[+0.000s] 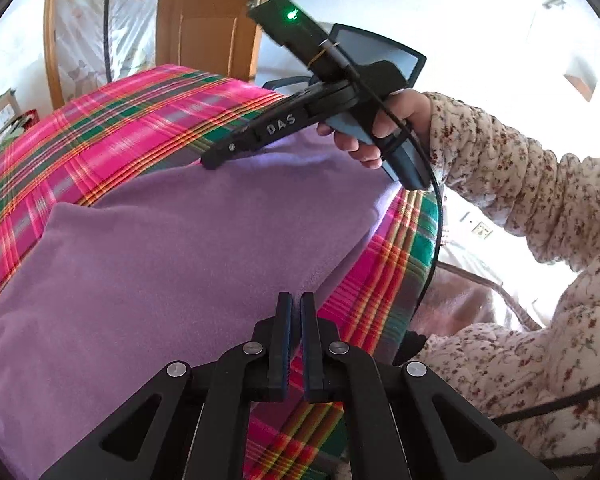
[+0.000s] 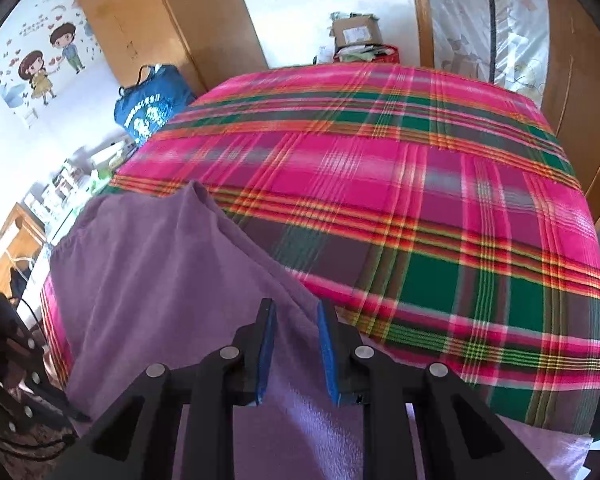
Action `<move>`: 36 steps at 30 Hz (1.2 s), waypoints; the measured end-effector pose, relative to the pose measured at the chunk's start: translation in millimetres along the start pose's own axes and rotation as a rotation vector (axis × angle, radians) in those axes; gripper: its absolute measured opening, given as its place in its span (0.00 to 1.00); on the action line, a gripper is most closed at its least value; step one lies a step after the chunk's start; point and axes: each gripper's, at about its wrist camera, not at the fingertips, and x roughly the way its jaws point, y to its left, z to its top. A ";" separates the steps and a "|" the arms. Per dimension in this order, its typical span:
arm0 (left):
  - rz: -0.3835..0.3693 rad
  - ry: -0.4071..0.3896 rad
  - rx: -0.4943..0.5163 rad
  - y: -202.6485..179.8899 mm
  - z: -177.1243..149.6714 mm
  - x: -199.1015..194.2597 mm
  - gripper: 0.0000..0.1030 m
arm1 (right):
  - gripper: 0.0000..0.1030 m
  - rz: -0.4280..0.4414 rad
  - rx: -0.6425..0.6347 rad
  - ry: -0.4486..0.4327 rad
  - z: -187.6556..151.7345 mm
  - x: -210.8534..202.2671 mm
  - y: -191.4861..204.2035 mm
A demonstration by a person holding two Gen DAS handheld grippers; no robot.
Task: Fold clothes
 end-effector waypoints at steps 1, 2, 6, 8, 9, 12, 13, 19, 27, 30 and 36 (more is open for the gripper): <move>-0.005 0.005 -0.002 0.4 -0.3 1.1 0.04 | 0.21 -0.001 -0.011 0.011 -0.5 1.9 1.7; -0.009 0.012 -0.003 1.8 0.0 2.8 0.04 | 0.21 -0.003 -0.022 0.021 -0.9 3.7 3.6; -0.007 0.035 0.006 1.4 -5.8 3.4 0.04 | 0.21 0.000 -0.036 0.013 0.6 1.1 5.8; -0.025 0.041 -0.016 4.5 -7.3 5.8 0.04 | 0.21 -0.005 -0.017 0.000 1.3 0.1 1.7; -0.036 0.043 -0.021 5.1 -8.0 6.9 0.04 | 0.21 -0.013 -0.008 0.000 1.8 1.0 -0.3; -0.065 0.055 -0.029 3.8 -11.1 12.8 0.04 | 0.21 -0.025 -0.007 0.025 1.9 10.3 -1.1; -0.064 0.062 -0.030 3.4 -12.5 14.4 0.04 | 0.21 -0.026 -0.013 0.031 1.6 12.5 0.3; -0.048 0.067 -0.031 4.5 -10.9 18.0 0.04 | 0.21 -0.047 -0.079 0.050 4.5 17.3 11.0; -0.061 0.080 -0.087 13.4 -9.1 30.0 0.04 | 0.23 -0.070 -0.146 0.071 10.6 29.7 23.6; -0.071 0.091 -0.116 18.1 -9.4 35.6 0.04 | 0.14 -0.052 -0.156 0.078 12.8 30.8 24.7; -0.094 0.103 -0.132 21.9 -10.6 39.8 0.04 | 0.03 -0.104 -0.165 0.019 17.5 23.5 24.0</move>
